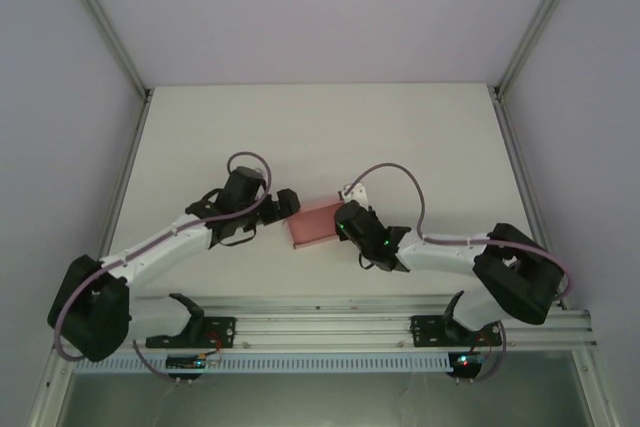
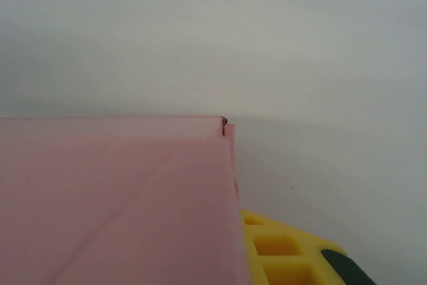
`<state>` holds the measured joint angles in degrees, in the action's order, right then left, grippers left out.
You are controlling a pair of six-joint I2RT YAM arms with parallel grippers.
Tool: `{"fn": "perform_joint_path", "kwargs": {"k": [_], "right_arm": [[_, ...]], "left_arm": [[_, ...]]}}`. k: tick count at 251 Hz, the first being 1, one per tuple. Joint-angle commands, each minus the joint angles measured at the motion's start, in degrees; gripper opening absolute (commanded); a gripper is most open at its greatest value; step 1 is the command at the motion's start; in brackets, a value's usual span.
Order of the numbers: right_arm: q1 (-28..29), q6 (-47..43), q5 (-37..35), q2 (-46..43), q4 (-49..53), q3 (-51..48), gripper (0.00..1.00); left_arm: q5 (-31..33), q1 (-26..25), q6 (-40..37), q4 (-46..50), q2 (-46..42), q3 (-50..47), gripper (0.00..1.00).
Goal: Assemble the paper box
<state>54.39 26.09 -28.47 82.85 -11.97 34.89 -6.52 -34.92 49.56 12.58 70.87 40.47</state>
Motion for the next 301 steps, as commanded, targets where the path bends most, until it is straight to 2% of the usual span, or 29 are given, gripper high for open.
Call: {"fn": "perform_joint_path", "kwargs": {"k": [1,32,83,115,130,145,158,200,229,270,301], "right_arm": [[0.5,1.1,0.4,-1.3,1.5,-0.8,0.18],[1.1,0.7,0.8,-2.7,3.4,-1.1,0.19],[2.6,2.2,2.8,-10.7,13.6,-1.9,0.37],[2.6,4.2,4.1,-17.1,19.2,-4.7,0.49],[2.5,4.8,5.5,-19.7,20.9,-6.0,0.58],[1.5,4.3,6.0,-22.0,21.6,-6.7,0.7],[0.2,3.2,7.2,-23.6,21.6,-6.8,0.73],[-6.7,-0.1,17.4,-24.9,20.5,-4.4,0.98],[-12.6,-0.4,26.0,-23.9,18.9,-2.8,0.99],[-17.6,-1.1,30.2,-22.0,19.5,-0.7,0.99],[-20.2,-1.0,33.2,-20.6,20.1,0.1,0.99]], "left_arm": [[-5.1,0.1,1.5,-5.8,2.0,-1.6,0.97],[-5.7,0.1,2.1,-8.0,4.4,-3.8,0.87],[-6.1,0.2,2.4,-11.4,7.3,-6.8,0.79],[-5.3,0.6,2.2,-12.7,8.5,-7.6,0.78],[-5.3,0.7,1.9,-13.4,9.2,-7.7,0.76],[-5.5,1.1,1.7,-13.7,10.2,-7.6,0.74],[-6.3,1.6,1.2,-13.9,11.0,-7.4,0.71],[-7.6,2.8,-1.0,-14.9,13.3,-6.7,0.65],[-9.2,3.9,-2.7,-16.3,15.2,-6.3,0.55],[-15.4,5.7,-5.2,-22.9,18.3,-6.8,0.46],[-20.2,6.8,-5.2,-29.6,20.1,-8.1,0.43]]}}
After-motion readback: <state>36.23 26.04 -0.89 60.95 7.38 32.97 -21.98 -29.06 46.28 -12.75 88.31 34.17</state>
